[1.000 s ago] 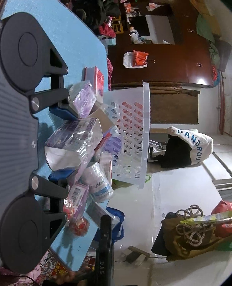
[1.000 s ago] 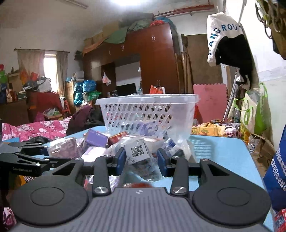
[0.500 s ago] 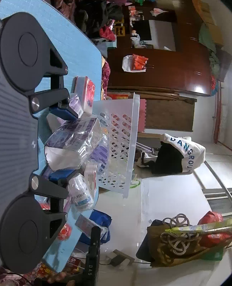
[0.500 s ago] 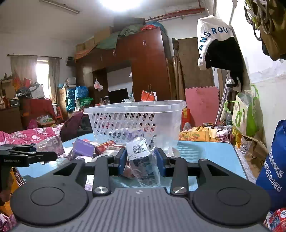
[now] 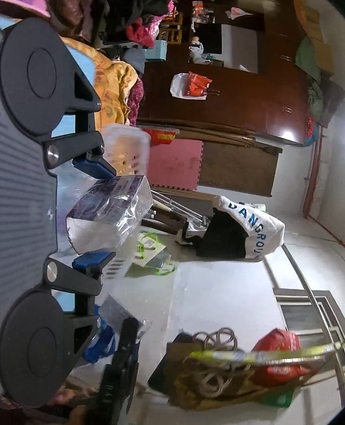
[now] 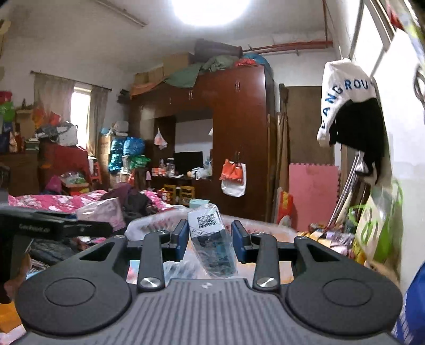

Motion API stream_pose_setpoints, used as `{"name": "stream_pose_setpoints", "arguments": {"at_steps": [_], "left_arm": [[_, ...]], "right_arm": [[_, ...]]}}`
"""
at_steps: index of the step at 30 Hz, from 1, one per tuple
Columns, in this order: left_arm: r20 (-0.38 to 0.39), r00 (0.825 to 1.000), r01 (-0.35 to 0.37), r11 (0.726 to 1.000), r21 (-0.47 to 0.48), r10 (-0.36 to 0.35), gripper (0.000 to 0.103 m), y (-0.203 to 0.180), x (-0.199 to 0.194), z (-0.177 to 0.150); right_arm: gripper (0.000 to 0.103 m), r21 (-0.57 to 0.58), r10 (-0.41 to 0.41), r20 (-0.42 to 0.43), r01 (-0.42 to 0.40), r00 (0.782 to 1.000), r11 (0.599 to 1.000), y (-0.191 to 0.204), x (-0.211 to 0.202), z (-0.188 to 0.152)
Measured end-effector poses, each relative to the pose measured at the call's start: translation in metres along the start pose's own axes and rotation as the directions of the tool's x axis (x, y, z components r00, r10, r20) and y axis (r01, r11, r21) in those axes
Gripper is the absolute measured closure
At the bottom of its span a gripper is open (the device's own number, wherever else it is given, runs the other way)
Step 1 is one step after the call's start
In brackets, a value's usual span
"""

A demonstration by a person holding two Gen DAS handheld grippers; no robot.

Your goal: Organize objects

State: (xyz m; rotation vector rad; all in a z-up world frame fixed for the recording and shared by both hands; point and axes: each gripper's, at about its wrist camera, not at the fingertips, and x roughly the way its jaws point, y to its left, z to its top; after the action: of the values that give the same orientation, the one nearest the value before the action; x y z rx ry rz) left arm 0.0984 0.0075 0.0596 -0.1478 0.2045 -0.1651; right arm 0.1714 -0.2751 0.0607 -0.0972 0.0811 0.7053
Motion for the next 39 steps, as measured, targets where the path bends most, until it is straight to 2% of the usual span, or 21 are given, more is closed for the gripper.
{"name": "stream_pose_setpoints", "arguments": {"at_steps": [2, 5, 8, 10, 11, 12, 13, 16, 18, 20, 22, 24, 28, 30, 32, 33, 35, 36, 38, 39], "left_arm": [[-0.02, 1.0, -0.023, 1.0, -0.011, 0.023, 0.042, 0.003, 0.025, 0.018], [-0.104, 0.993, -0.061, 0.997, -0.048, 0.055, 0.042, 0.015, 0.073, 0.036], [-0.173, 0.983, -0.07, 0.994, -0.088, 0.054, 0.042, 0.027, 0.106, 0.035], [-0.161, 0.985, -0.08, 0.993, -0.085, 0.066, 0.04, 0.029, 0.113, 0.031], [-0.158, 0.985, -0.087, 0.992, -0.086, 0.073, 0.033, 0.029, 0.115, 0.03], [-0.154, 0.986, -0.086, 0.992, -0.097, 0.071, 0.022, 0.032, 0.117, 0.03], [-0.157, 0.986, -0.08, 0.991, -0.106, 0.063, 0.014, 0.034, 0.119, 0.03], [-0.196, 0.979, -0.077, 0.991, -0.107, 0.055, 0.013, 0.032, 0.121, 0.033], [-0.192, 0.98, -0.073, 0.993, -0.091, 0.054, 0.013, 0.03, 0.107, 0.031], [-0.155, 0.985, -0.084, 0.996, -0.038, 0.077, 0.012, 0.022, 0.076, 0.02], [-0.118, 0.989, -0.083, 0.996, 0.011, 0.084, 0.012, 0.011, 0.04, 0.001], [-0.082, 0.995, -0.058, 0.998, 0.039, 0.061, 0.012, -0.002, 0.001, -0.03], [-0.065, 0.998, -0.021, 0.998, 0.054, 0.025, 0.012, -0.03, -0.058, -0.087], [-0.067, 0.998, -0.005, 0.994, 0.112, 0.013, 0.012, -0.052, -0.076, -0.107], [-0.07, 0.998, 0.019, 0.982, 0.186, -0.006, 0.012, -0.075, -0.084, -0.12], [-0.084, 0.996, 0.031, 0.973, 0.229, -0.012, 0.012, -0.086, -0.085, -0.126], [-0.114, 0.993, 0.043, 0.967, 0.252, -0.014, 0.012, -0.097, -0.08, -0.135], [-0.129, 0.991, 0.053, 0.967, 0.248, -0.021, 0.012, -0.098, -0.076, -0.139], [-0.153, 0.988, 0.066, 0.972, 0.224, -0.031, 0.012, -0.094, -0.069, -0.145], [-0.165, 0.986, 0.073, 0.974, 0.213, -0.038, 0.014, -0.092, -0.064, -0.149]], "right_arm": [[0.064, -0.023, -0.015, -0.014, 0.015, 1.0, 1.0, 0.0, 0.02, 0.01], [0.064, -0.068, -0.062, -0.079, 0.056, 0.995, 0.996, 0.0, 0.054, 0.013], [0.064, -0.092, -0.083, -0.145, 0.07, 0.986, 0.993, -0.003, 0.074, 0.003], [0.064, -0.095, -0.087, -0.158, 0.072, 0.984, 0.993, -0.003, 0.08, -0.003], [0.063, -0.093, -0.075, -0.171, 0.06, 0.982, 0.994, -0.004, 0.081, -0.005], [0.063, -0.088, -0.066, -0.192, 0.049, 0.979, 0.995, -0.004, 0.084, -0.006], [0.057, -0.086, -0.069, -0.197, 0.053, 0.978, 0.995, -0.006, 0.085, -0.004], [0.008, -0.1, -0.101, -0.19, 0.083, 0.977, 0.992, -0.005, 0.076, 0.0], [0.007, -0.106, -0.115, -0.166, 0.098, 0.979, 0.989, -0.003, 0.063, 0.001], [0.0, -0.077, -0.09, -0.158, 0.079, 0.983, 0.994, -0.002, 0.04, -0.002], [0.0, -0.044, -0.055, -0.152, 0.049, 0.987, 0.998, -0.002, 0.009, -0.015], [0.0, 0.002, -0.022, -0.151, 0.023, 0.988, 1.0, -0.001, -0.022, -0.037], [0.0, 0.069, -0.015, -0.168, 0.027, 0.986, 0.997, -0.001, -0.072, -0.087], [0.0, 0.121, -0.018, -0.147, 0.036, 0.989, 0.992, -0.002, -0.091, -0.104], [0.0, 0.156, 0.01, -0.14, 0.012, 0.99, 0.988, -0.002, -0.105, -0.115], [0.0, 0.157, 0.026, -0.133, -0.004, 0.991, 0.988, 0.001, -0.11, -0.118], [0.001, 0.123, 0.011, -0.138, 0.006, 0.99, 0.992, 0.005, -0.107, -0.119], [0.004, 0.096, -0.004, -0.152, 0.018, 0.988, 0.995, 0.007, -0.103, -0.118], [0.024, 0.092, 0.008, -0.174, 0.008, 0.985, 0.996, 0.006, -0.092, -0.117], [0.029, 0.114, 0.037, -0.183, -0.016, 0.982, 0.993, 0.004, -0.09, -0.12]]}}
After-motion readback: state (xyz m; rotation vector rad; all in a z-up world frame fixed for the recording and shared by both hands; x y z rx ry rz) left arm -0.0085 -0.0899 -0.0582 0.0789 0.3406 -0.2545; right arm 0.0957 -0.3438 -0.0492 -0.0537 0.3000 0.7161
